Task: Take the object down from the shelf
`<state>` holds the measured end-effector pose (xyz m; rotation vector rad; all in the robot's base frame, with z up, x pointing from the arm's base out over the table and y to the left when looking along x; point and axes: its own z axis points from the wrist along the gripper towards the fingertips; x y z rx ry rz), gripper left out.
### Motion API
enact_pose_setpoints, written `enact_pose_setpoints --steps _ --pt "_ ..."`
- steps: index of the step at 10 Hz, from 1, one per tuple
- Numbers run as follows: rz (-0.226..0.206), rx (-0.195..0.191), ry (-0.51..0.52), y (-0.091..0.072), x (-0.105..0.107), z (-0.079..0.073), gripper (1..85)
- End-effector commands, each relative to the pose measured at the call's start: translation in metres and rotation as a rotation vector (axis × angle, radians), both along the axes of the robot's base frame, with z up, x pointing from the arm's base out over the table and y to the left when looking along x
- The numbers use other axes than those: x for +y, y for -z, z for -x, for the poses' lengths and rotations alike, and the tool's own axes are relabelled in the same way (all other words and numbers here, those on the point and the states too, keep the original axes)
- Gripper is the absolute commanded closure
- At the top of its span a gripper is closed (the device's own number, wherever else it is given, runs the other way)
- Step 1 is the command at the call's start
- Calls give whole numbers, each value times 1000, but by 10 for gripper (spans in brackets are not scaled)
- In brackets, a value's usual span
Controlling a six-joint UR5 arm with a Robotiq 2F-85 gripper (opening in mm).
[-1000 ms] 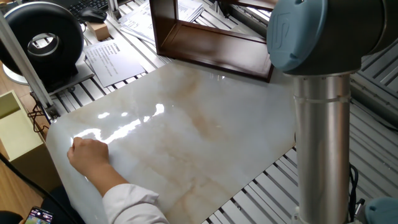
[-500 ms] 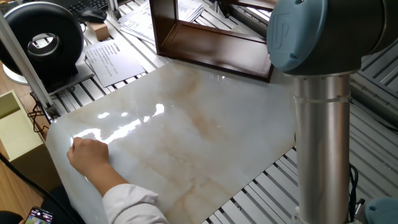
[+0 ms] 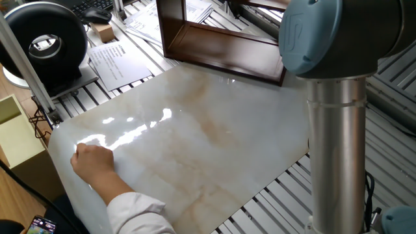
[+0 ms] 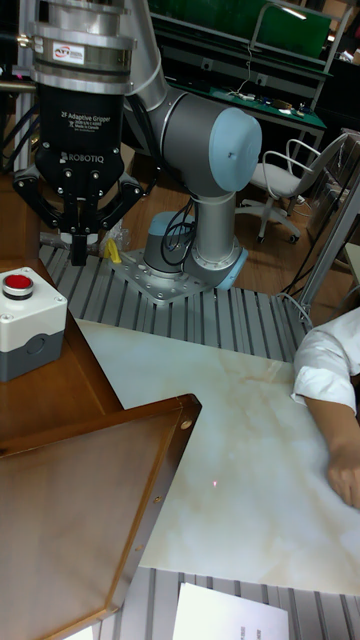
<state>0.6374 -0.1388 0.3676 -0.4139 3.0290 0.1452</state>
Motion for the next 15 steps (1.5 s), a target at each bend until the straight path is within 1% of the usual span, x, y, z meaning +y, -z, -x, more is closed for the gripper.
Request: enact_pose_setpoints --steps 1,2,3,9,12,15 --pt "-33 39 -47 -1 9 13 843" --pt "-49 47 -42 -2 13 15 843" --pt "-43 47 -42 -1 12 15 843" --pt "-41 43 -49 -1 11 14 843" --pt "-49 50 -41 -2 13 15 843" --pt "-47 40 -47 -2 13 13 843"
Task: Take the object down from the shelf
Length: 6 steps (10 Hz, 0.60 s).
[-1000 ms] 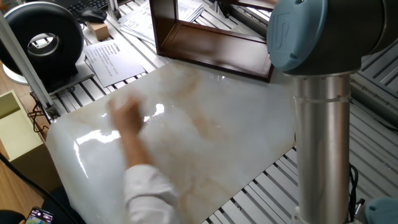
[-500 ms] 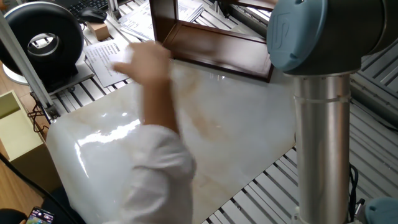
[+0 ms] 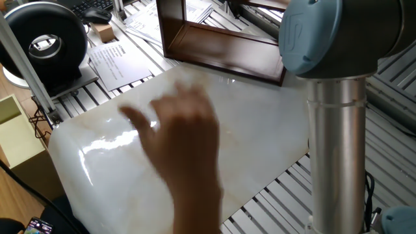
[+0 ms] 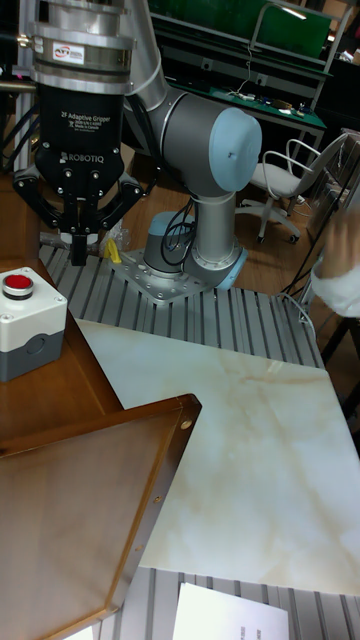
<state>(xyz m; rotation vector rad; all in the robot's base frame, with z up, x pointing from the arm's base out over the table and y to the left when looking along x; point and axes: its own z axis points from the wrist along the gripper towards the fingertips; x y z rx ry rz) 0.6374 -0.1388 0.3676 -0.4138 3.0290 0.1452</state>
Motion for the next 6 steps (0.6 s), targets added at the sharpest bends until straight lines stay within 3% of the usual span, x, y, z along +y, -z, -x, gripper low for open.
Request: enact_pose_setpoints --steps 1,4,6 --pt "-47 38 -47 -1 13 13 843" --pt "-55 23 -24 13 19 23 843" --pt "-46 20 -5 15 24 31 843"
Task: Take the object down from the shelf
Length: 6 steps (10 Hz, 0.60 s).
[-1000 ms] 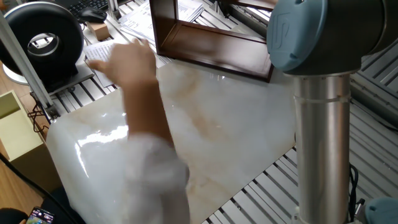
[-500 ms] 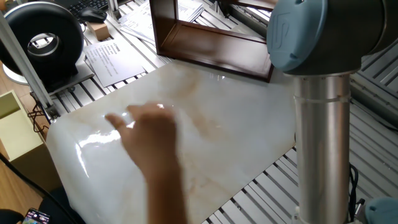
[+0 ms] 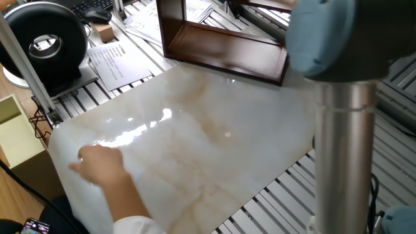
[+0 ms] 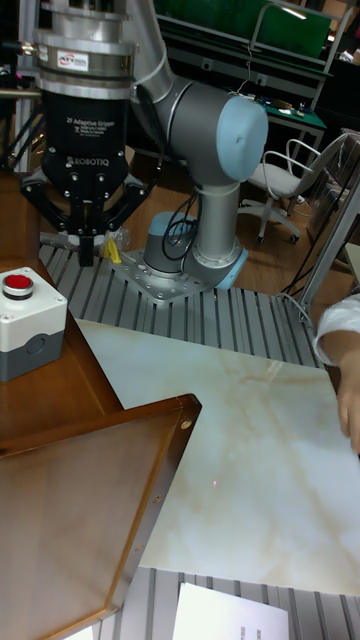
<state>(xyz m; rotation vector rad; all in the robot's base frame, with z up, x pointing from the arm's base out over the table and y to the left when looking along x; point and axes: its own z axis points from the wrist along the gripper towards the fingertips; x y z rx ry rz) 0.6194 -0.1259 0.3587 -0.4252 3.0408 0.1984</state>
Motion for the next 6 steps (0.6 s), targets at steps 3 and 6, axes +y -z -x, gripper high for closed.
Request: enact_pose_setpoints --steps 3,6 --pt "0 -5 26 6 15 15 843" --pt "-3 -12 42 0 17 19 843"
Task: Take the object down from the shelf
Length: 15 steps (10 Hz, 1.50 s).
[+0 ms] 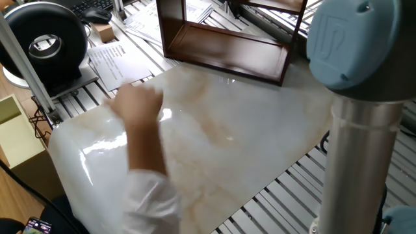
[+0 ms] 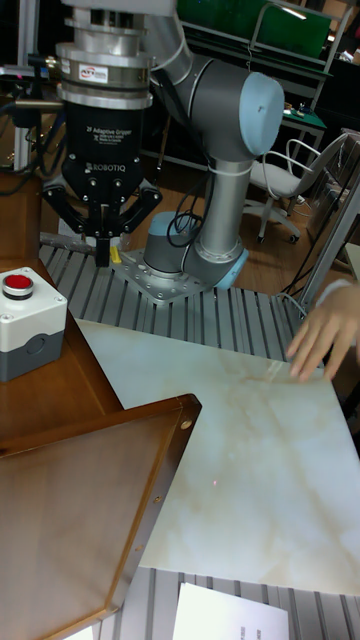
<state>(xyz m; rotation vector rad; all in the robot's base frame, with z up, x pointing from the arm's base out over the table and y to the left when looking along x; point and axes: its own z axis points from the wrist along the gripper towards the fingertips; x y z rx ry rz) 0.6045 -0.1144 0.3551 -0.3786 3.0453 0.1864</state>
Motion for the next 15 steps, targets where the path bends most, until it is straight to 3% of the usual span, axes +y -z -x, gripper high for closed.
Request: enact_pose_setpoints --steps 1,3,9,10,12,15 --pt "-3 -14 20 -4 6 6 843" --pt "1 -14 47 -5 9 9 843" --pt "24 -30 -22 -4 4 2 843" --pt "6 -7 -46 -4 9 9 843" --pt "11 26 -71 -4 8 18 843" --pt "0 31 -65 -4 10 19 843"
